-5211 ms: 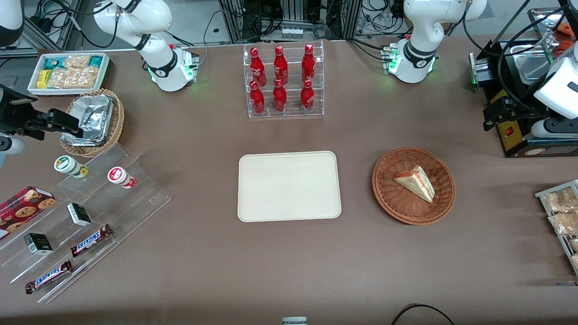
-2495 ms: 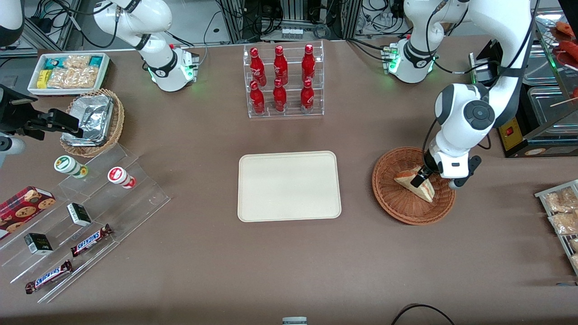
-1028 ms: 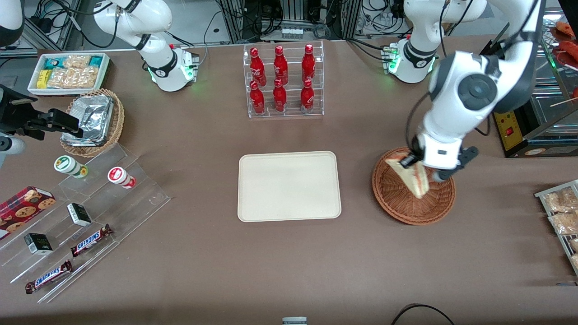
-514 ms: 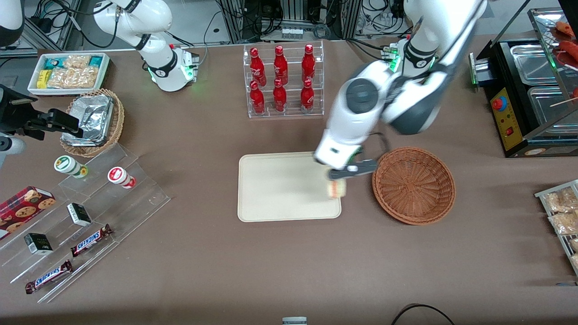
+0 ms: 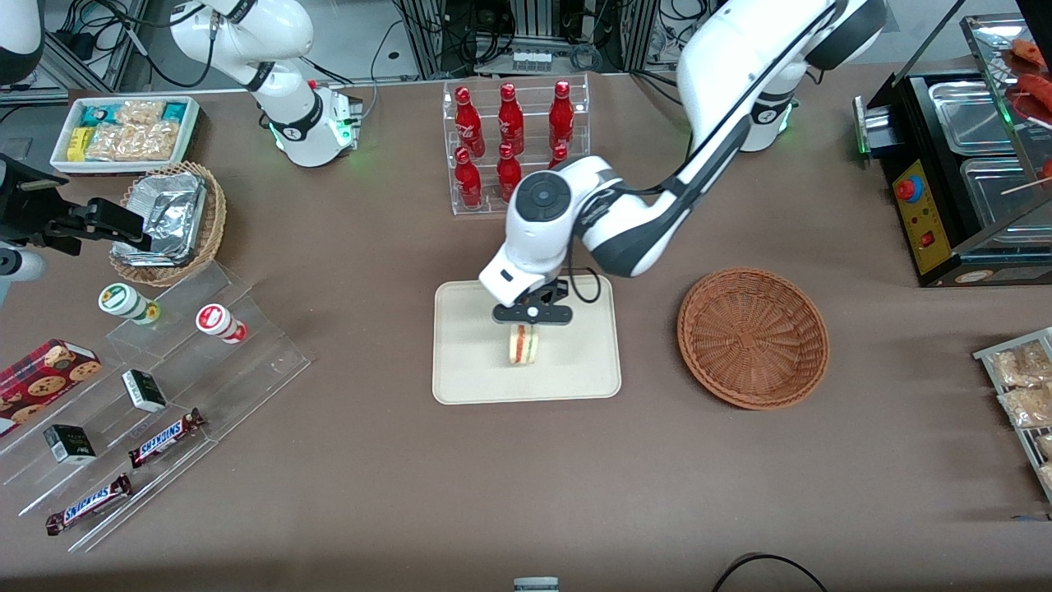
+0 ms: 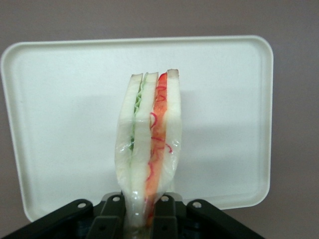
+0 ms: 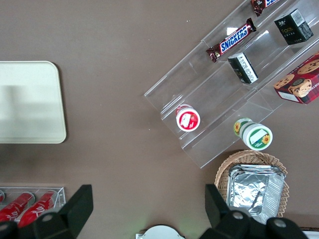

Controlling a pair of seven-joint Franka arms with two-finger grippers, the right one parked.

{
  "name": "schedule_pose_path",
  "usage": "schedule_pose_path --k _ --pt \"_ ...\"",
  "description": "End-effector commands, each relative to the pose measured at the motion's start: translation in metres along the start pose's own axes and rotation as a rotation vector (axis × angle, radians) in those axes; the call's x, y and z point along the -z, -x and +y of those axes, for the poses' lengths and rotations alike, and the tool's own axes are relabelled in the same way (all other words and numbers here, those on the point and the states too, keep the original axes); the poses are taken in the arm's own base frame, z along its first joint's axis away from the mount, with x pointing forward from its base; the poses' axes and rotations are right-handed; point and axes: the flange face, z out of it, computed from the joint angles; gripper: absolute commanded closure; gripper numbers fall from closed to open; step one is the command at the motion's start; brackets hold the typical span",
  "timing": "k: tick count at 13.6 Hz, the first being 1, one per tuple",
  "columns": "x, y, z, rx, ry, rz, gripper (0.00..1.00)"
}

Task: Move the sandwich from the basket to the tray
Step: 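Lower the sandwich onto the tray and open the left gripper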

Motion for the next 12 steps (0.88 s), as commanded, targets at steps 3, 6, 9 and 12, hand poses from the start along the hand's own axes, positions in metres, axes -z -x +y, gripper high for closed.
schedule_pose_path --k 3,6,9,12 --pt "-0.049 0.006 0.015 0.028 -0.059 0.024 1.0" --pt "-0.063 0.006 0.021 0.053 -0.068 0.035 1.0" --pt "-0.073 0.007 0.02 0.048 -0.082 0.037 0.65" --pt "-0.065 0.006 0.02 0.036 -0.087 0.057 0.0"
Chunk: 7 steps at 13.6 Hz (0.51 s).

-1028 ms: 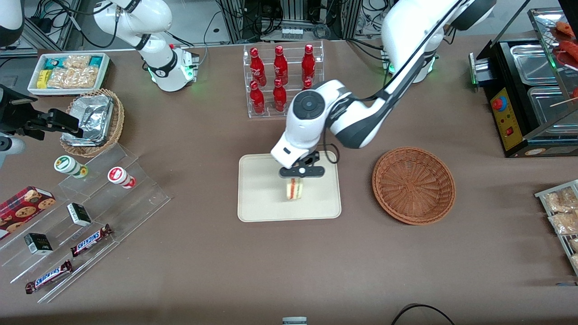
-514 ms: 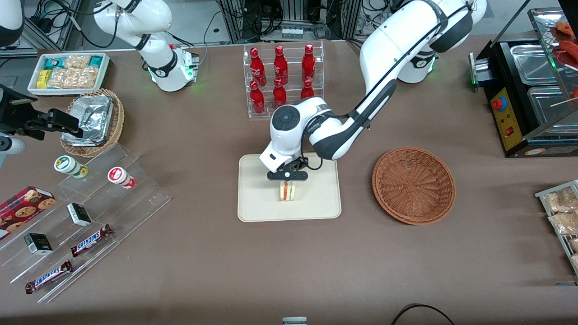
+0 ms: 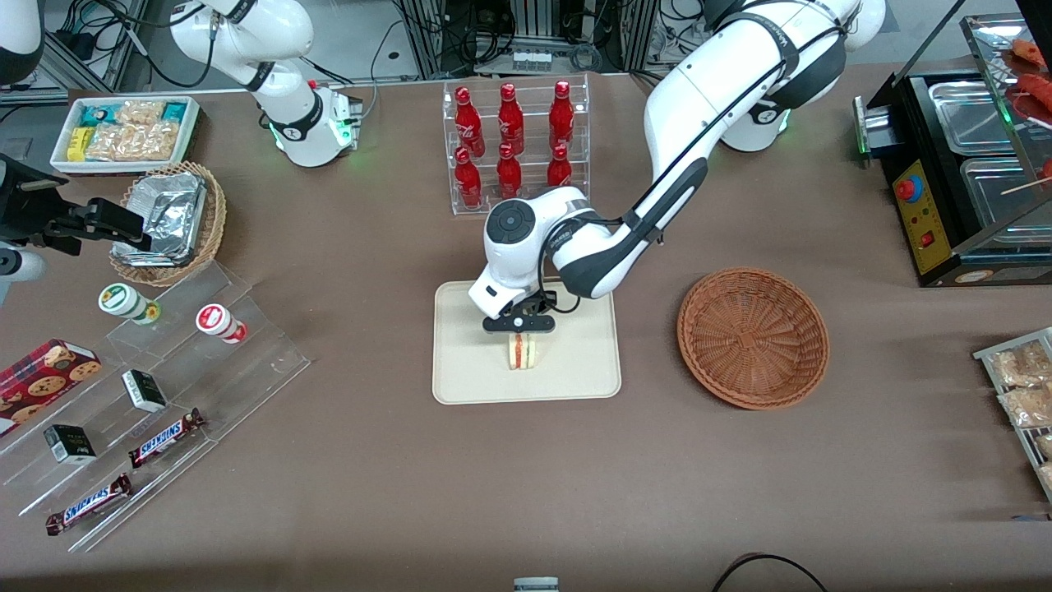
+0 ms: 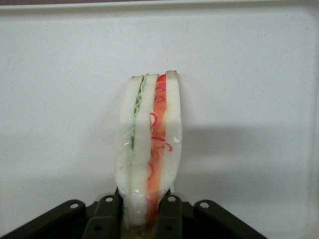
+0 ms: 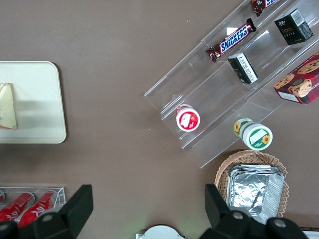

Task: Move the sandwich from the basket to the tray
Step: 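Lower the sandwich onto the tray and open the left gripper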

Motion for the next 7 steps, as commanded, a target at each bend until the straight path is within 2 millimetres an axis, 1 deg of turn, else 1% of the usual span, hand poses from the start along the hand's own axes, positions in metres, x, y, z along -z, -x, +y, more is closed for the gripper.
schedule_pose_path --k 1,3,5,6,7 --pt "0.016 -0.007 0.002 0.018 -0.001 0.042 0.0" --pt "0.051 -0.012 0.0 0.034 0.012 0.073 0.0" --pt "0.091 -0.015 -0.007 0.068 -0.011 0.104 0.0" --pt "0.117 -0.021 -0.015 0.114 -0.011 0.128 0.0" --pt "0.142 -0.032 -0.031 0.169 -0.017 0.144 0.0"
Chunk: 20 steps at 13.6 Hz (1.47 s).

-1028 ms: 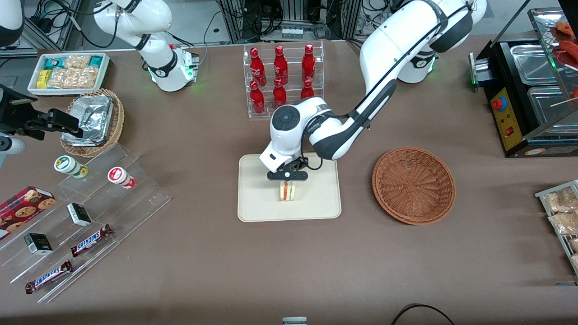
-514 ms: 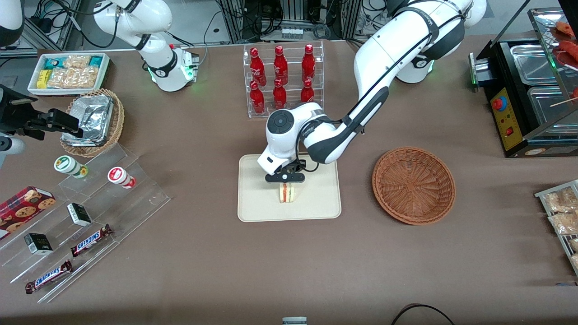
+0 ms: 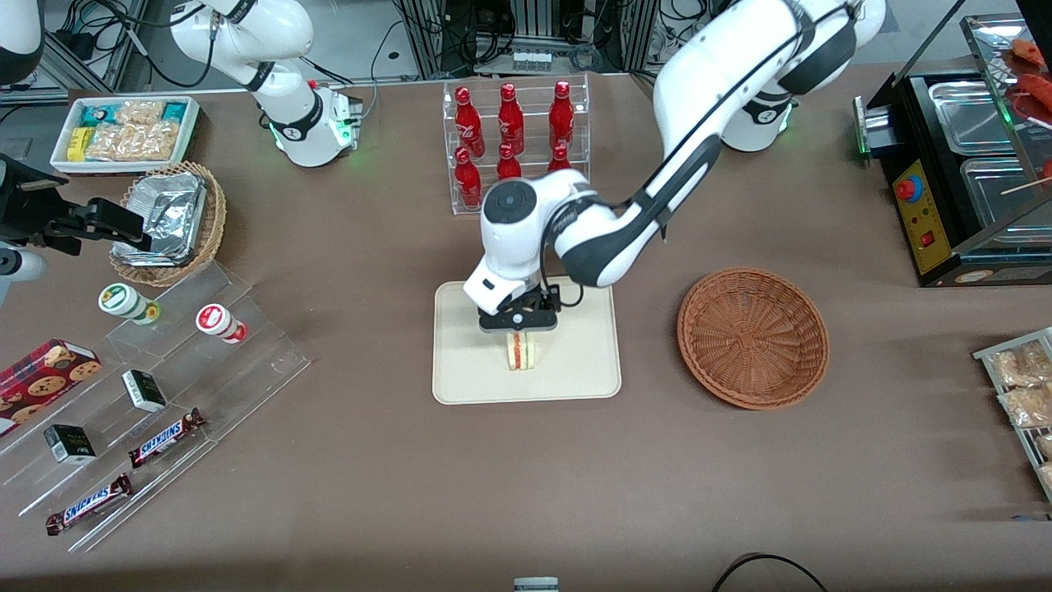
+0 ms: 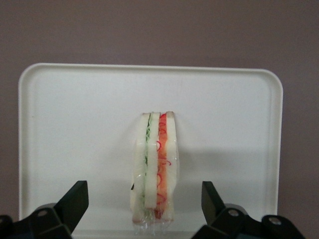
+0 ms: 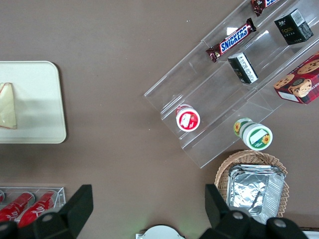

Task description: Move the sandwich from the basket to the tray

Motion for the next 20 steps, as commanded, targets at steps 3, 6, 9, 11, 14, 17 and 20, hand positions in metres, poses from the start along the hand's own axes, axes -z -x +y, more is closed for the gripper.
schedule_pose_path --k 3,6,9,11,14,17,20 --pt "0.132 -0.051 -0.075 0.214 -0.027 0.047 0.0" --pt "0.188 -0.095 -0.157 0.33 -0.035 0.006 0.0" --pt "0.23 -0.118 -0.246 0.229 -0.053 -0.103 0.0" --pt "0.253 -0.124 -0.31 0.125 -0.069 -0.156 0.0" --pt "0.269 -0.119 -0.376 0.005 -0.053 -0.178 0.0" --pt "0.284 -0.11 -0.416 -0.051 -0.047 -0.171 0.0" --pt "0.299 -0.094 -0.462 -0.12 -0.021 -0.167 0.0"
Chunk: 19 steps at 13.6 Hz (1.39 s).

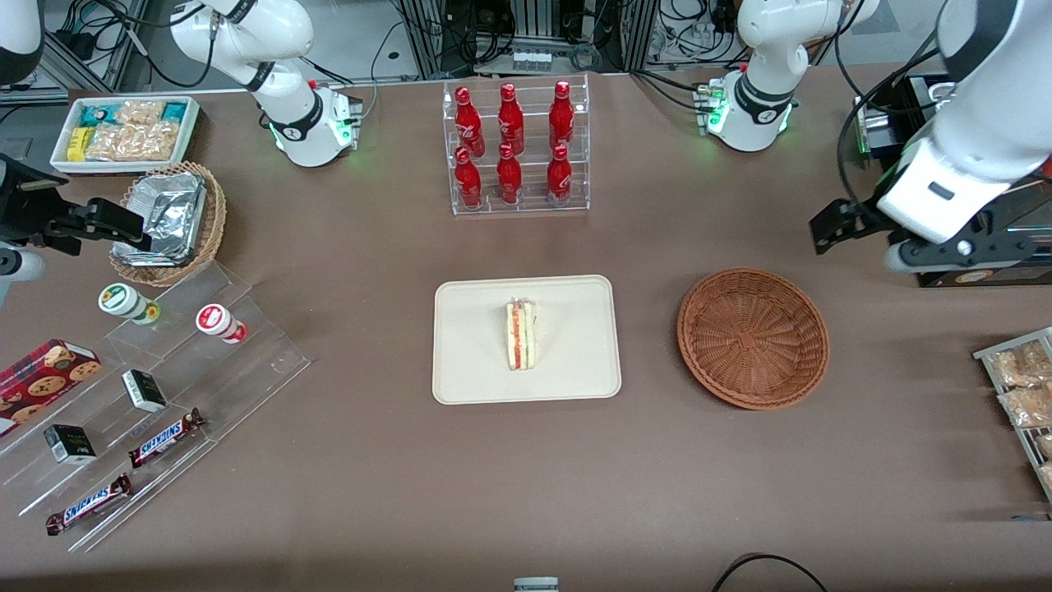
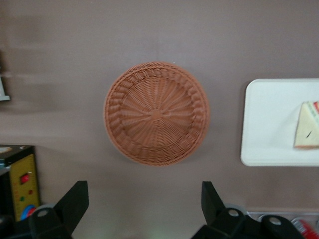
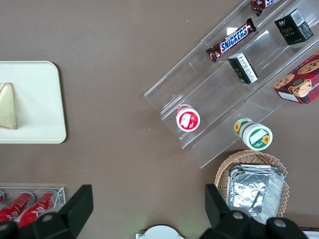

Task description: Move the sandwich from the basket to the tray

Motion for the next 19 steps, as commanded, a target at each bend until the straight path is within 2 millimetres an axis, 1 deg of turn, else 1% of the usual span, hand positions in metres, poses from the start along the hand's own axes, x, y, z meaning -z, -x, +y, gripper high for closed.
schedule_pose_path --k 1,3,4,5,7,9,11,12,13,15,17,19 --pt "0.011 0.028 -0.043 -0.037 0.031 0.007 0.0" --pt "0.014 0.027 -0.061 -0.02 0.046 0.009 0.0" --pt "0.021 0.024 -0.061 -0.023 0.051 0.024 0.0" --pt "0.023 0.018 -0.068 -0.022 0.054 0.03 0.0" --pt "0.021 0.009 -0.068 -0.066 0.05 0.038 0.0" --pt "0.029 -0.007 -0.069 -0.085 0.041 0.062 0.0" --pt "0.031 -0.021 -0.071 -0.077 0.033 0.074 0.0" --pt "0.033 -0.022 -0.071 -0.077 0.031 0.077 0.0" --pt "0.031 -0.022 -0.073 -0.074 0.031 0.071 0.0" --pt "0.029 -0.017 -0.077 -0.068 0.034 0.054 0.0" --pt "0.025 -0.007 -0.079 -0.062 0.036 0.042 0.0" --pt "0.023 -0.006 -0.08 -0.049 0.036 0.032 0.0"
